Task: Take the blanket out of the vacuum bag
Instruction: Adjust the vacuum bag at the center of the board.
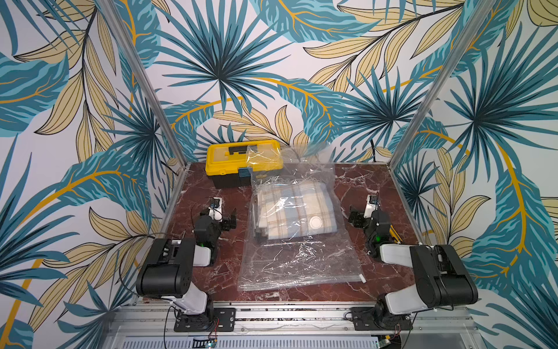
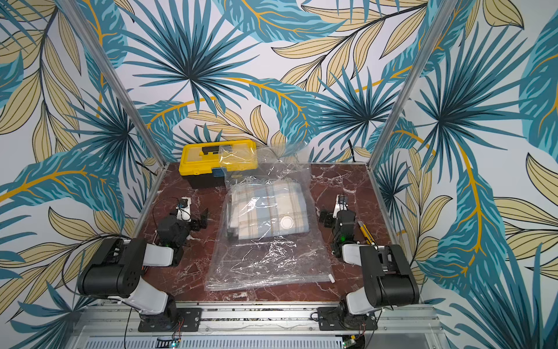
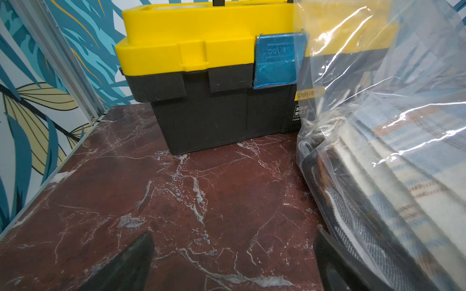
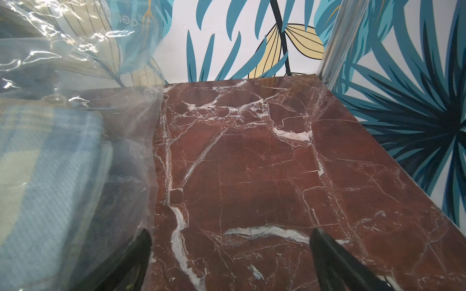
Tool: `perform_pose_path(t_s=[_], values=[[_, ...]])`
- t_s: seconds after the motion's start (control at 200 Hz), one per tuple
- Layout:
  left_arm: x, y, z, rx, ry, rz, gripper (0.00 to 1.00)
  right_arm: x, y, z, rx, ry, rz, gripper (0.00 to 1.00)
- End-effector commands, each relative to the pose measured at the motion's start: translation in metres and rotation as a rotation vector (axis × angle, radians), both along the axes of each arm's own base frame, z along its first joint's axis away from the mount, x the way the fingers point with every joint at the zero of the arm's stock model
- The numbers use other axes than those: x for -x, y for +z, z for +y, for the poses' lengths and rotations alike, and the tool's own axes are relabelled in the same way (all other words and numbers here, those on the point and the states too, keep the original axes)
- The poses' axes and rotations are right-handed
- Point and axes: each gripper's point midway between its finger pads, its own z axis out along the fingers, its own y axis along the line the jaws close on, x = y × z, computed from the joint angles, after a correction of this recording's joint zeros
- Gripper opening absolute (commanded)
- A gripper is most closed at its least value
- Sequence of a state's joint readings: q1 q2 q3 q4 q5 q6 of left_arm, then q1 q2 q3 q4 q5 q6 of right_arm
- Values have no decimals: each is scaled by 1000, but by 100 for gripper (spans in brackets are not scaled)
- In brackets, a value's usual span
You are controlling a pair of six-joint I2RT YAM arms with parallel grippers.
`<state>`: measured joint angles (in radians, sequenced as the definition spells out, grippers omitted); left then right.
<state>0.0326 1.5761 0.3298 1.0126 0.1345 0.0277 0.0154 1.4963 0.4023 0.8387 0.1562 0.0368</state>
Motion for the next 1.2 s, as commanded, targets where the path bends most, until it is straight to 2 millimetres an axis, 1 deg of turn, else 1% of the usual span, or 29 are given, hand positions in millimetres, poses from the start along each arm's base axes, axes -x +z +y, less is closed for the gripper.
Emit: perform_pose_path(t_s=[0.0,0.215,0.361,0.726,0.761,0.791,0.836,0.841,0.851,0.886,0.911,0.916,0.932,0.937,0.942,0.952,0.997,1.007,1.022,1.042,1.067,1.107,1.117,1.157,1.197], values=[[-5,11,5,5,17,-31,100,-3,2,2,0,10,-3,99],[-5,11,5,5,17,-31,100,-3,2,2,2,11,-3,99],[-9,9,19,15,101,-9,100,-3,1,2,2,10,-2,100],[-10,10,19,13,104,-11,100,-3,2,2,1,9,-5,99],[-9,16,20,13,107,-18,100,-2,3,1,5,7,-7,99],[-7,24,20,9,116,-22,99,-2,10,-3,12,-16,-34,99],[-4,40,18,-22,148,-11,97,2,25,-8,11,-53,-45,99],[-4,47,20,-28,163,-25,97,3,25,-9,11,-55,-37,99],[-2,53,21,-41,180,-25,97,5,28,-9,12,-62,-27,99],[2,73,16,-41,205,-34,97,10,36,-13,19,-88,25,100],[4,89,13,-4,213,-40,97,14,44,-17,14,-115,62,100],[4,94,12,3,211,-49,97,15,42,-18,15,-122,79,100],[5,99,10,43,216,-39,97,17,47,-20,13,-140,99,99],[6,100,10,60,216,-32,97,19,46,-21,9,-145,111,100],[6,105,9,79,216,-40,97,19,49,-21,5,-149,113,100],[6,108,7,104,211,-28,97,19,55,-23,2,-159,115,100],[4,119,-5,232,181,16,97,27,60,-23,-36,-181,177,99],[3,118,-8,251,170,37,97,27,64,-22,-52,-180,179,100],[2,115,-15,276,146,70,96,28,64,-20,-72,-179,201,100],[0,116,-23,302,115,103,96,31,63,-16,-102,-172,232,99],[-3,111,-33,323,90,156,95,34,59,-10,-154,-162,272,99],[-8,97,-50,358,52,250,95,36,54,3,-247,-136,316,99],[-9,94,-54,369,39,274,95,40,47,7,-278,-131,349,100],[-11,79,-70,419,-10,374,94,43,38,25,-373,-87,388,100],[-14,64,-83,471,-45,458,94,47,24,41,-444,-53,418,100]])
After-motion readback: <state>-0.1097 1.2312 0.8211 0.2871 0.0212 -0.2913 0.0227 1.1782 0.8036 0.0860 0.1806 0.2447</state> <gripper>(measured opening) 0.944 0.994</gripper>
